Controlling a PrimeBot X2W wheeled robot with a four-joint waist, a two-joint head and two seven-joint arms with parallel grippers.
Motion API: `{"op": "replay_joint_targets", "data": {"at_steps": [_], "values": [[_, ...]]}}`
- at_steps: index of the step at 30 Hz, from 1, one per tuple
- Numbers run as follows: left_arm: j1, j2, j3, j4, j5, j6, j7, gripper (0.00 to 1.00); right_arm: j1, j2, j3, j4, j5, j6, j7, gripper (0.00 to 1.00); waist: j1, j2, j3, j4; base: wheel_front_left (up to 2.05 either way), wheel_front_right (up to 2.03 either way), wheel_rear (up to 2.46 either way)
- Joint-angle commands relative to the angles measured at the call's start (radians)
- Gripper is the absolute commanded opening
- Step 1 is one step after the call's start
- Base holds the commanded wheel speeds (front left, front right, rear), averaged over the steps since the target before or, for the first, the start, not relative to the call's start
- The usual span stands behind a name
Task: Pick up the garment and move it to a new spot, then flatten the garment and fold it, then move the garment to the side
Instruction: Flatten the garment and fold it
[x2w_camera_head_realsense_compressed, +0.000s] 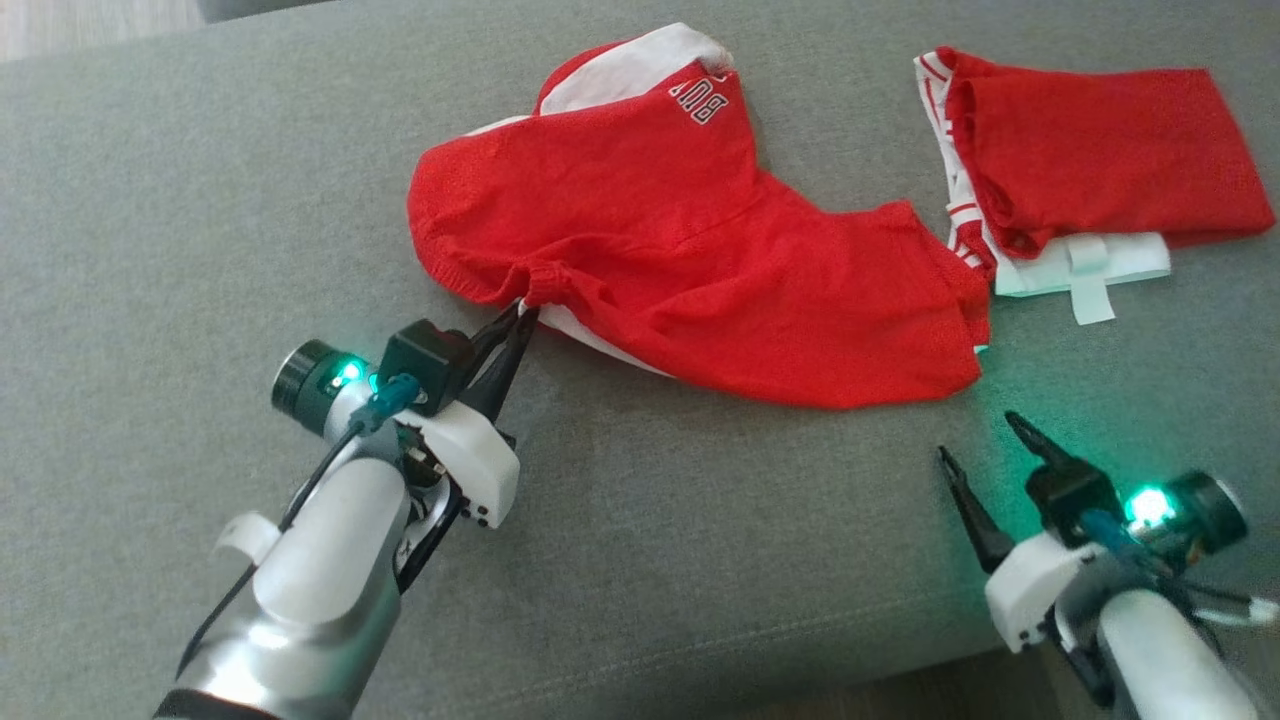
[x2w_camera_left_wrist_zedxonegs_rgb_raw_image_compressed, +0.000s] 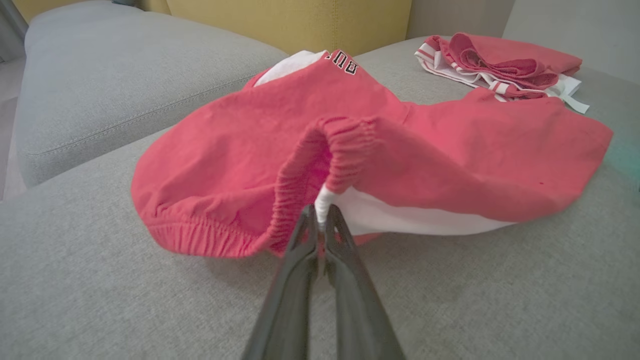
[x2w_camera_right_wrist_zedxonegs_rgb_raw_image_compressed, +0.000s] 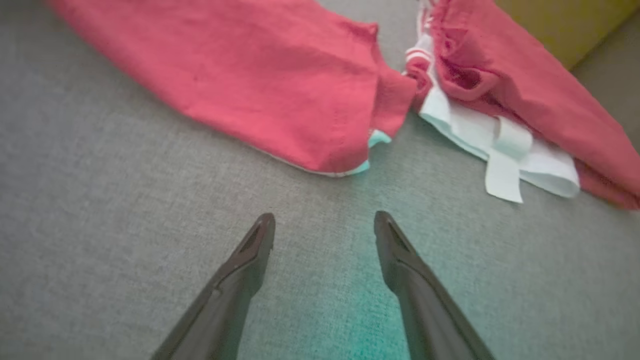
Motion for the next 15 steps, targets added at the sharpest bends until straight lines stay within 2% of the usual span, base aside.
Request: {"op": "replay_joint_targets", "data": {"at_steps": [1, 8, 15], "values": [[-0.034, 0.024, 0.028, -0.033, -0.005, 0.005, -0.012, 0.0, -0.049, -0.029, 0.025, -0.011, -0.036, 0.003, -0.002, 1.0, 0.0, 0.0, 0.007, 0.006, 0.0, 0.0, 0.0], [-0.046, 0.022, 0.018, -0.041, -0.011, 0.003, -0.012, 0.0, -0.128, -0.029, 0.022, 0.075, -0.165, 0.003, -0.034, 1.0, 0.0, 0.0, 0.027, 0.029, 0.0, 0.0, 0.0], [-0.051, 0.025, 0.009, -0.042, -0.018, 0.003, -0.009, 0.0, -0.168, -0.018, 0.035, 0.158, -0.211, 0.003, -0.07, 1.0, 0.0, 0.0, 0.032, 0.041, 0.0, 0.0, 0.0]]}}
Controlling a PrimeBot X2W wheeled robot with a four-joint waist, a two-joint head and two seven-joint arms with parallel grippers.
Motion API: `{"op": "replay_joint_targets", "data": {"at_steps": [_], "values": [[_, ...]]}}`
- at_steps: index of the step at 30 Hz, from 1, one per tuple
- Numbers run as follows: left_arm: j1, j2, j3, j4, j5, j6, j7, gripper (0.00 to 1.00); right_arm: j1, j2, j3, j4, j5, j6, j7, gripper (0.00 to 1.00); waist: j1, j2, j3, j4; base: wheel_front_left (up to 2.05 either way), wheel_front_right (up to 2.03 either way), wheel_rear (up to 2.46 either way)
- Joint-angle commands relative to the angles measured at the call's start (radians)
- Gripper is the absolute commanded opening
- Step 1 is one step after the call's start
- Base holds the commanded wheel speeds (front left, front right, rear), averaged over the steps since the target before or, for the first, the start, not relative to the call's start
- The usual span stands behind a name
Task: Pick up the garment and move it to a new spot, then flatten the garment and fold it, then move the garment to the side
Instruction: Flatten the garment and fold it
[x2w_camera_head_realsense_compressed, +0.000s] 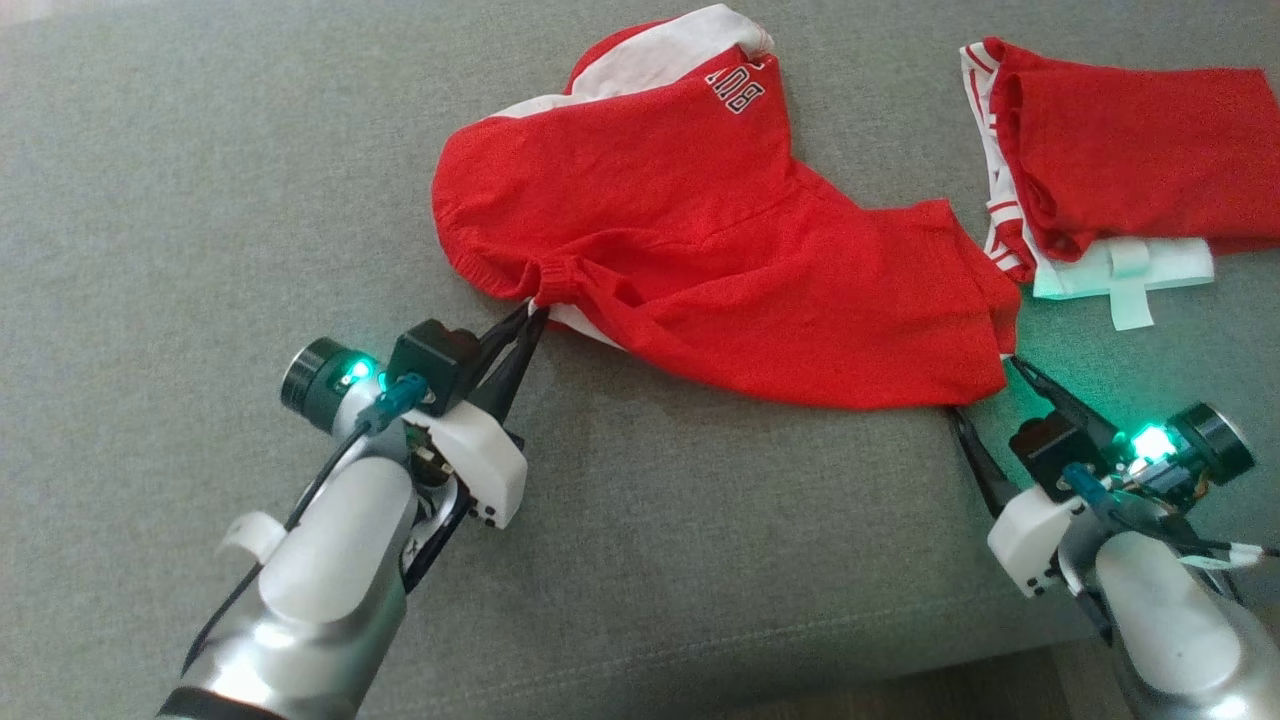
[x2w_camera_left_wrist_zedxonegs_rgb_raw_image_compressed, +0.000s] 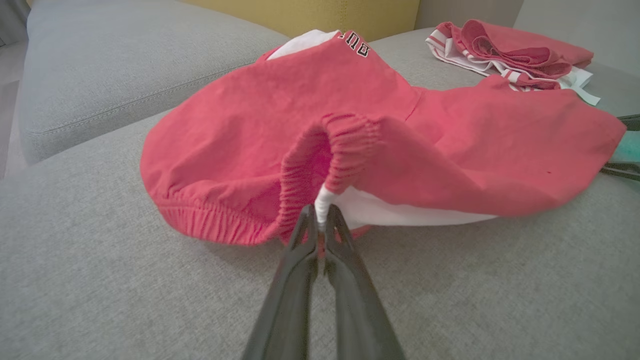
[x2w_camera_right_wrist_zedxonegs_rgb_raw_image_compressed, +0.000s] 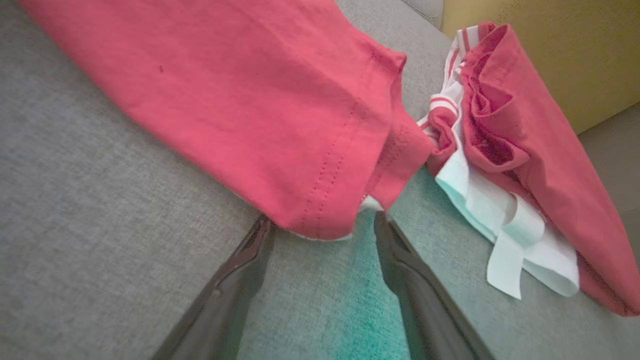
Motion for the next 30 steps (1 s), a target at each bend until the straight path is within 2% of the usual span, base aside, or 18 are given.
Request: {"op": "replay_joint_targets", "data": {"at_steps": [1, 8, 9, 10, 11, 24, 30], "values": [[-0.049, 0.025, 0.027, -0.032, -0.011, 0.003, -0.009, 0.0, -0.015, -0.004, 0.025, 0.004, -0.011, 0.003, -0.009, 1.0, 0.0, 0.0, 0.0, 0.001, 0.0, 0.0, 0.0], [-0.048, 0.026, 0.02, -0.031, -0.017, 0.009, -0.008, 0.0, -0.042, 0.005, 0.037, 0.057, -0.01, 0.003, -0.031, 1.0, 0.0, 0.0, -0.008, 0.001, 0.0, 0.0, 0.0], [-0.047, 0.027, 0.019, -0.031, -0.018, 0.01, -0.008, 0.0, -0.044, 0.006, 0.037, 0.063, -0.006, 0.003, -0.033, 0.91, 0.0, 0.0, -0.009, 0.0, 0.0, 0.0, 0.0], [-0.047, 0.027, 0.019, -0.031, -0.02, 0.011, -0.008, 0.0, -0.047, 0.008, 0.036, 0.07, -0.001, 0.003, -0.034, 0.32, 0.0, 0.0, -0.009, -0.001, 0.0, 0.0, 0.0], [-0.047, 0.027, 0.018, -0.031, -0.02, 0.012, -0.008, 0.0, -0.049, 0.009, 0.035, 0.077, 0.004, 0.003, -0.035, 0.0, 0.0, 0.0, -0.01, -0.001, 0.0, 0.0, 0.0], [-0.031, 0.039, 0.015, -0.041, -0.034, 0.019, -0.01, 0.0, -0.065, -0.002, 0.056, 0.092, 0.104, 0.003, -0.055, 0.0, 0.0, 0.0, -0.044, 0.0, 0.0, 0.0, 0.0], [-0.009, 0.054, 0.013, -0.063, -0.039, 0.025, -0.011, 0.0, -0.064, -0.02, 0.106, 0.045, 0.221, 0.003, -0.042, 0.0, 0.0, 0.0, -0.084, 0.004, 0.0, 0.0, 0.0]]}}
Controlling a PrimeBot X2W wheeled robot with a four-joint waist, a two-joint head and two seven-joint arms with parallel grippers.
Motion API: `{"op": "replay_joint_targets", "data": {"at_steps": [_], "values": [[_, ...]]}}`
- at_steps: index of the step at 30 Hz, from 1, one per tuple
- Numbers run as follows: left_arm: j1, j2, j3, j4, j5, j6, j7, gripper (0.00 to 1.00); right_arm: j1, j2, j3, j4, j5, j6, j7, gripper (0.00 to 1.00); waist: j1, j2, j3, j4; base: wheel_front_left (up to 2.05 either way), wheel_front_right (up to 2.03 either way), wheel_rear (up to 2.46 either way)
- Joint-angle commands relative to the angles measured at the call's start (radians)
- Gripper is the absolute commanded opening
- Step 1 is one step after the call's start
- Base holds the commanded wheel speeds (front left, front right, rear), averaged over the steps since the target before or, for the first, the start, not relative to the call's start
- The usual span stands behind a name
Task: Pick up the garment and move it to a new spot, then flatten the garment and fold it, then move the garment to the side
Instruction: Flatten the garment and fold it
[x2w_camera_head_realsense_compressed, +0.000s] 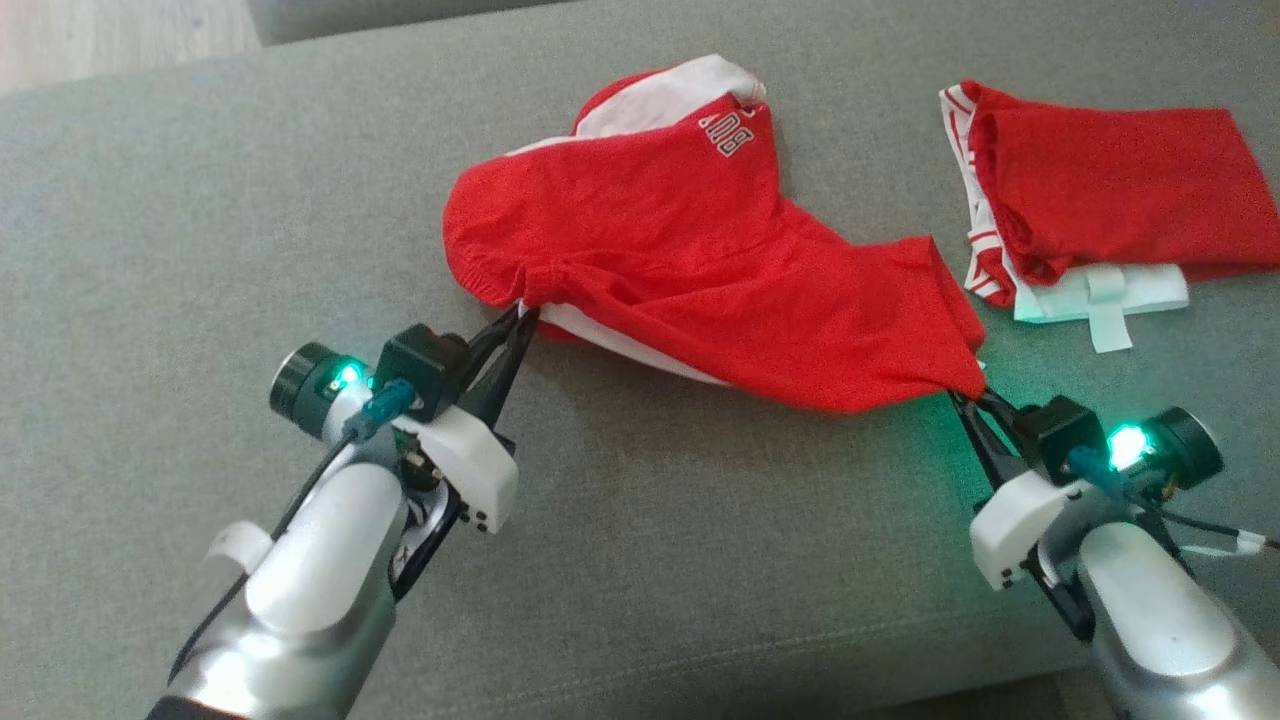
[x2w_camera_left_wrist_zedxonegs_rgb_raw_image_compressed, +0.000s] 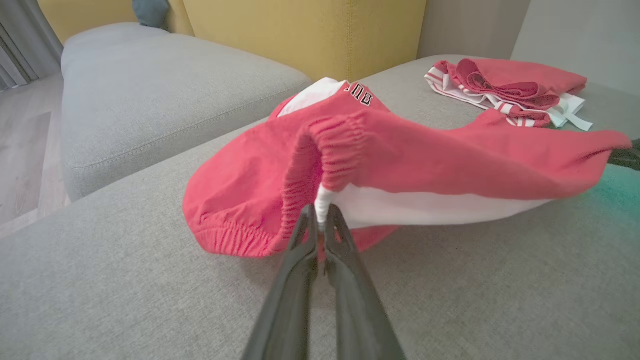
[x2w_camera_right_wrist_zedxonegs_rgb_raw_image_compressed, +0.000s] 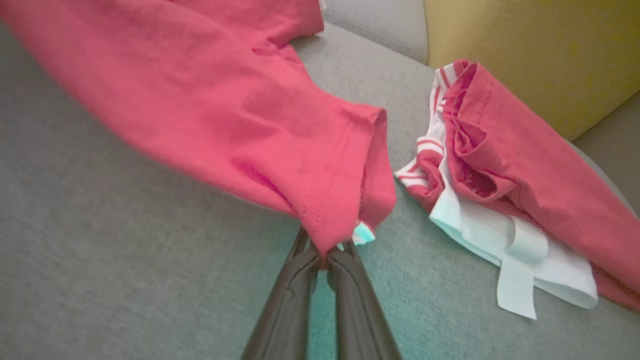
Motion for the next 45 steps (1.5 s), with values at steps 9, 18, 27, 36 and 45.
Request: {"op": "replay_joint_targets", "data": {"at_steps": [9, 18, 27, 36, 45], "values": [[-0.008, 0.08, 0.043, -0.136, -0.015, 0.02, 0.01, 0.0, -0.075, -0.154, 0.15, -0.335, 0.37, 0.003, 0.136, 0.0, 0.0, 0.0, -0.078, 0.005, 0.0, 0.0, 0.0], [-0.074, 0.14, 0.109, -0.303, -0.06, 0.026, 0.069, 0.0, -0.217, -0.206, 0.108, -0.523, 0.478, 0.003, 0.229, 0.0, 0.0, 0.0, -0.144, 0.019, 0.0, 0.0, 0.0], [-0.103, 0.178, 0.183, -0.479, -0.107, 0.065, 0.122, 0.0, -0.26, -0.159, 0.03, -0.589, 0.476, 0.003, 0.274, 0.0, 0.0, 0.0, -0.2, 0.047, 0.0, 0.0, 0.0], [0.013, 0.239, 0.21, -0.706, -0.152, 0.108, 0.232, 0.0, -0.107, -0.116, -0.102, -0.8, 0.442, 0.003, 0.423, 0.0, 0.0, 0.0, -0.225, 0.071, 0.0, 0.0, 0.0], [-0.061, 0.276, 0.255, -0.753, -0.22, 0.094, 0.34, 0.0, -0.155, -0.056, -0.172, -0.877, 0.411, 0.003, 0.574, 0.0, 0.0, 0.0, -0.138, 0.054, 0.0, 0.0, 0.0]]}}
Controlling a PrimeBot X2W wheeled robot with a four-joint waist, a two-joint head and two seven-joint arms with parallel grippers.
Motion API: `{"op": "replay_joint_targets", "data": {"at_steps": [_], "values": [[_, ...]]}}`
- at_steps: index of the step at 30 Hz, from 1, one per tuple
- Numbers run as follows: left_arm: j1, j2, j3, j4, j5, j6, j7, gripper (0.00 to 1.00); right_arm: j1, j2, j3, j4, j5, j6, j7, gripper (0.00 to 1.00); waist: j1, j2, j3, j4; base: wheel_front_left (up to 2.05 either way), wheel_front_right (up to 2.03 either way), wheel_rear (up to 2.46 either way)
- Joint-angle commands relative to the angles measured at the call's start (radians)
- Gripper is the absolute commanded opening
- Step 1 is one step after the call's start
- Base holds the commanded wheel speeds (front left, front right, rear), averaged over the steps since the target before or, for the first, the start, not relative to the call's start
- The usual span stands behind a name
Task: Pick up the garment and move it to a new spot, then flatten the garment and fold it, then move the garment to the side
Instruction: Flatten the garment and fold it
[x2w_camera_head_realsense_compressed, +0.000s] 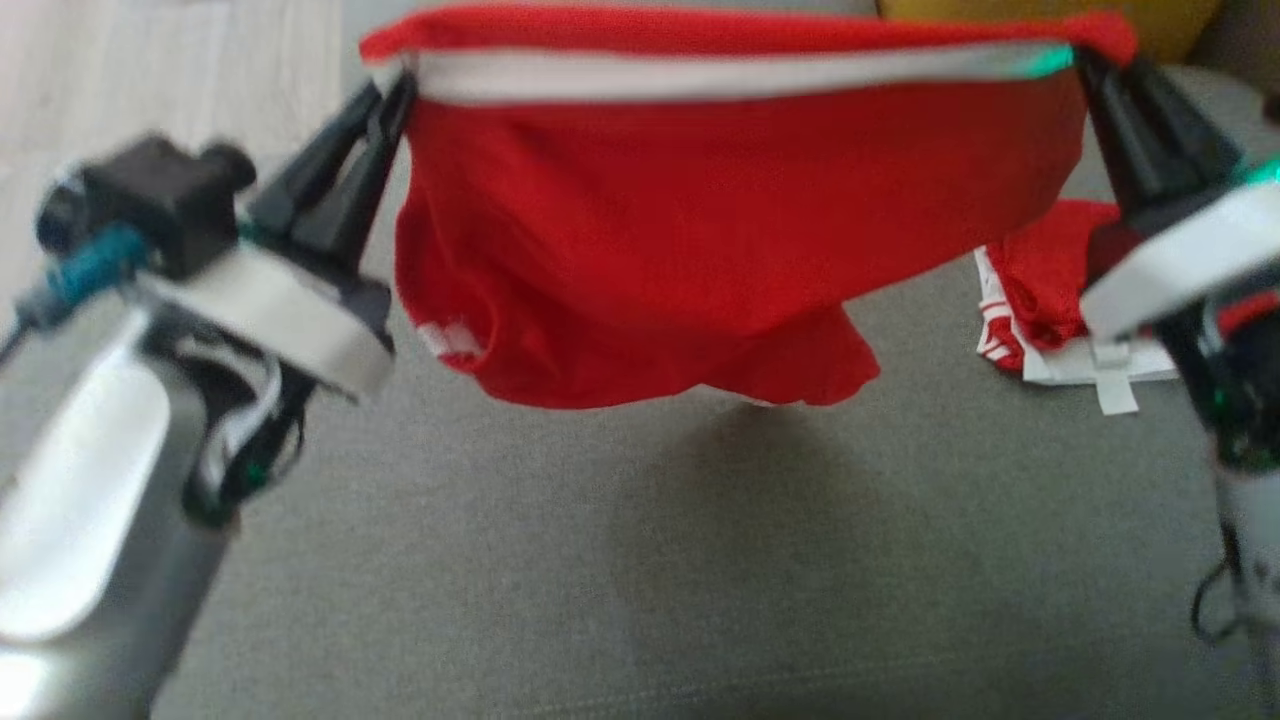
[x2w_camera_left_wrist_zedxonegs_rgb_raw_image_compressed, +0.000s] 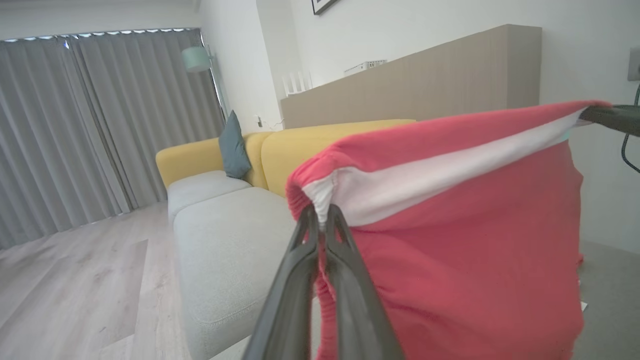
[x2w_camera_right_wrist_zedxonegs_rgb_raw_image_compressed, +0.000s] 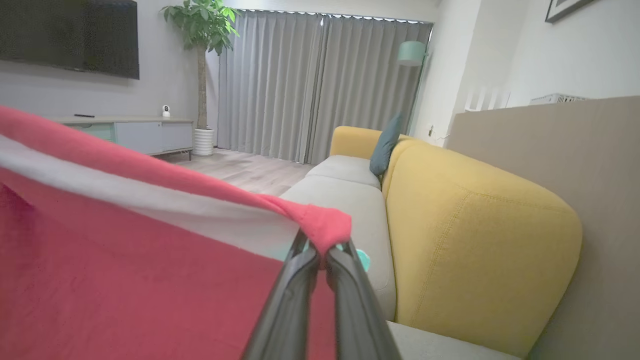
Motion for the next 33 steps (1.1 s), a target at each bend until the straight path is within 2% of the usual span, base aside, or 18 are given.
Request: {"op": "replay_joint_targets", "data": {"at_steps": [1, 4, 7, 13, 17, 24, 33], "values": [[-0.106, 0.031, 0.063, -0.009, -0.003, -0.005, 0.007, 0.0, -0.084, -0.004, 0.007, -0.017, -0.008, 0.003, 0.009, 0.0, 0.0001, 0.0, 0.048, -0.01, 0.0, 0.0, 0.0], [-0.226, 0.013, 0.079, 0.091, -0.03, -0.026, 0.026, 0.0, -0.209, 0.024, 0.017, 0.074, 0.012, 0.003, 0.017, 0.0, 0.0001, 0.0, 0.137, -0.018, 0.0, 0.0, 0.0], [-0.384, -0.001, 0.085, 0.241, -0.011, -0.047, 0.0, 0.0, -0.373, 0.051, 0.02, 0.206, 0.026, 0.003, -0.029, 0.0, 0.0001, 0.0, 0.227, -0.02, 0.0, 0.0, 0.0], [-0.694, -0.075, 0.119, 0.506, 0.0, -0.056, -0.124, 0.0, -0.719, 0.07, 0.051, 0.492, -0.029, 0.003, -0.214, 0.0, 0.0001, 0.0, 0.375, -0.006, 0.0, 0.0, 0.0], [-0.806, -0.12, 0.127, 0.655, 0.006, -0.061, -0.233, 0.0, -0.839, 0.11, 0.022, 0.664, -0.06, 0.003, -0.326, 0.0, 0.0001, 0.0, 0.415, 0.007, 0.0, 0.0, 0.0], [-0.761, -0.198, 0.066, 0.836, 0.012, -0.095, -0.329, 0.0, -0.796, 0.175, 0.048, 0.901, -0.056, 0.003, -0.413, 0.0, 0.0001, 0.0, 0.428, 0.034, 0.0, 0.0, 0.0], [-0.535, -0.223, 0.0, 0.919, 0.043, -0.114, -0.353, 0.0, -0.657, 0.183, 0.177, 1.071, 0.006, 0.003, -0.423, 0.0, 0.0001, 0.0, 0.376, 0.052, 0.0, 0.0, 0.0]]}}
